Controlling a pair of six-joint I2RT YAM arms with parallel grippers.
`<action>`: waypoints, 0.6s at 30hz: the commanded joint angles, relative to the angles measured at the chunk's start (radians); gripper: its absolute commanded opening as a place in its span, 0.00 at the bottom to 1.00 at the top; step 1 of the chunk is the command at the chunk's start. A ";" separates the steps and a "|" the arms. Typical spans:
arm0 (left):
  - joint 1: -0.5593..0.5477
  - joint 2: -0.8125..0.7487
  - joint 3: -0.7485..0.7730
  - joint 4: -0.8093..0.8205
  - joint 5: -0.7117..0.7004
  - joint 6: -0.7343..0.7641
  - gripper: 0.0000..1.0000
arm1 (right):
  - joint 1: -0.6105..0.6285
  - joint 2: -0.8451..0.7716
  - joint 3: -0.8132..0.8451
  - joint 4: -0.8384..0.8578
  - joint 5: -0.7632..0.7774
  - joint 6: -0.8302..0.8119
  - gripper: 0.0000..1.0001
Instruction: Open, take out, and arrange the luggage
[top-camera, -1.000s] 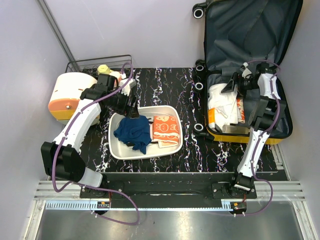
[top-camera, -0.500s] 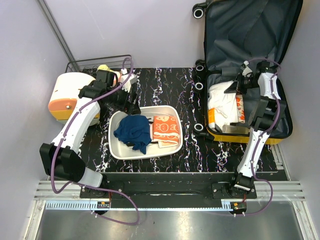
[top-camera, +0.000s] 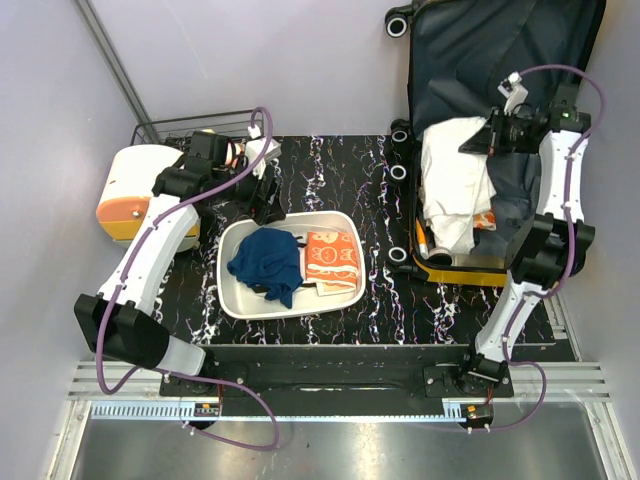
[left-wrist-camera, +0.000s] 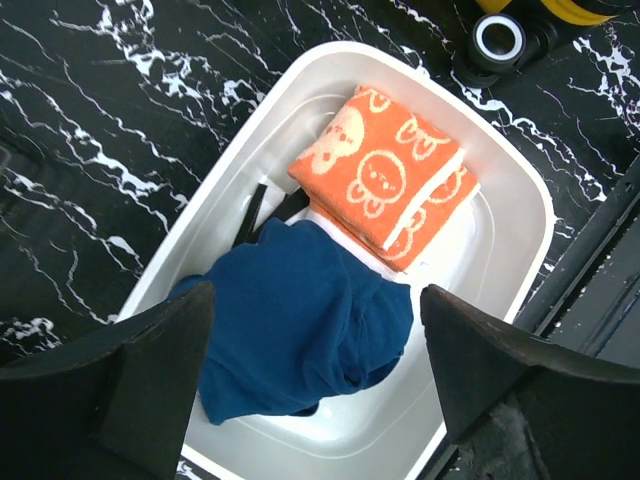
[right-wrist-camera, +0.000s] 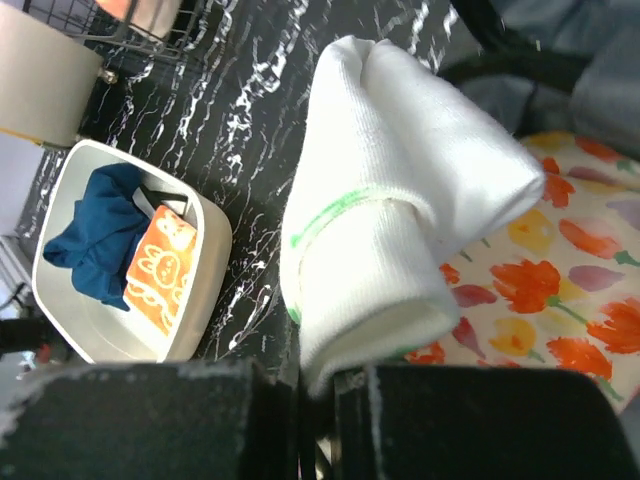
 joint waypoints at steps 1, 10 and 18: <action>-0.010 -0.039 0.093 0.040 0.024 0.083 0.88 | 0.003 -0.180 0.027 0.041 -0.128 -0.162 0.00; -0.067 -0.011 0.258 0.040 0.066 0.104 0.99 | 0.029 -0.335 -0.021 0.039 -0.208 -0.277 0.00; -0.094 0.027 0.390 0.040 0.122 0.042 0.99 | 0.082 -0.429 -0.062 -0.022 -0.262 -0.367 0.00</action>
